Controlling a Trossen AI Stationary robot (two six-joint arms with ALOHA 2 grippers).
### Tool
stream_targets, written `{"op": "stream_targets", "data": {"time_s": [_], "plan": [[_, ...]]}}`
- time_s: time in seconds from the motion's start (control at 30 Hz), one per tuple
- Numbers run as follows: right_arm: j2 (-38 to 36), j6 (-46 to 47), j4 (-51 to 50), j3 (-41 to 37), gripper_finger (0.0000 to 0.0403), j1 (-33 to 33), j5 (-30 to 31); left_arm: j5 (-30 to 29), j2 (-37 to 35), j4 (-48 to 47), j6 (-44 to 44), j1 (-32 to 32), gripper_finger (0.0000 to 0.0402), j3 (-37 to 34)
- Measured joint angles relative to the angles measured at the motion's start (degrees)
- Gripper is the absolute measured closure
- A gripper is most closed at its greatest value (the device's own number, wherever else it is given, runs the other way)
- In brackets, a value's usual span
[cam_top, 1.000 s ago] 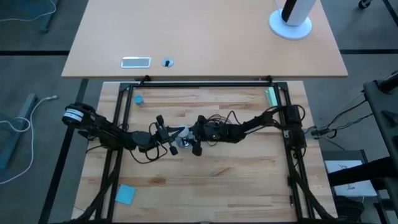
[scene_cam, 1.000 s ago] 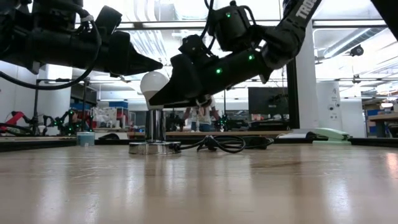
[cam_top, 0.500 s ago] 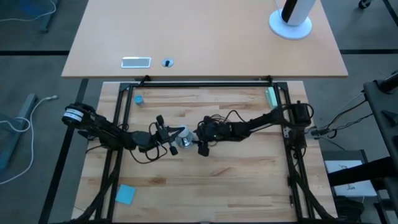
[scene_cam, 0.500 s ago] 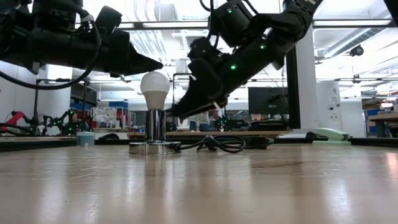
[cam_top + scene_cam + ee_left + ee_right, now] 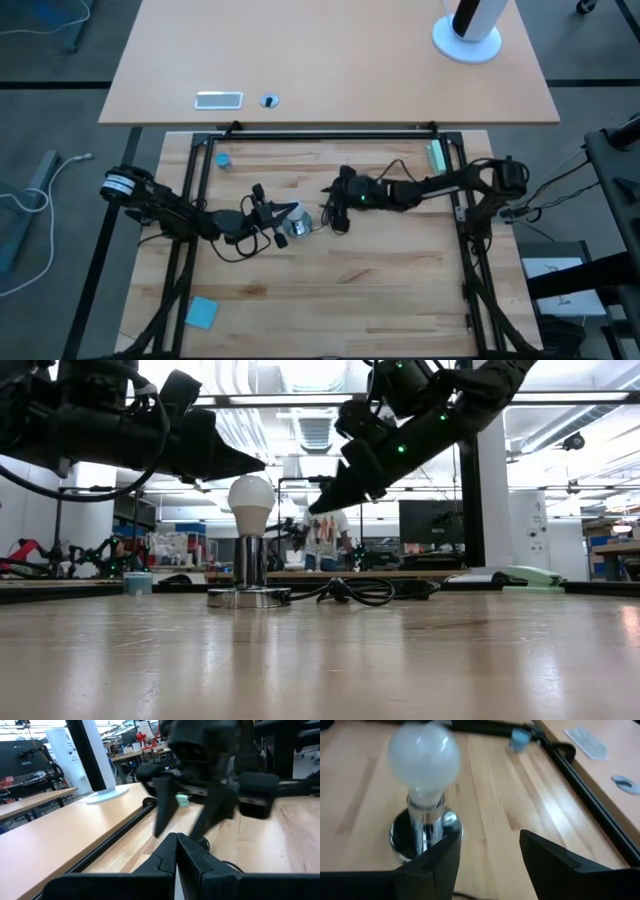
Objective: Screw lightbulb
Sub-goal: Insert the lightbulb into the lamp
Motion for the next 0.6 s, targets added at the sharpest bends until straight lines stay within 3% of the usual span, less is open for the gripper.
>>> {"op": "stream_targets", "data": {"time_s": [0.2, 0.6], "plan": [[-0.06, 0.32, 7.28, -0.40, 0.0202, -5.91, -15.97, -0.11, 0.00, 0.51, 0.05, 0.15, 0.0401, 0.93], [0.70, -3.08, 13.65, -4.05, 0.0203, -8.90, -16.85, -0.60, -0.06, 0.54, -1.85, 0.57, 0.0401, 1.29]]}}
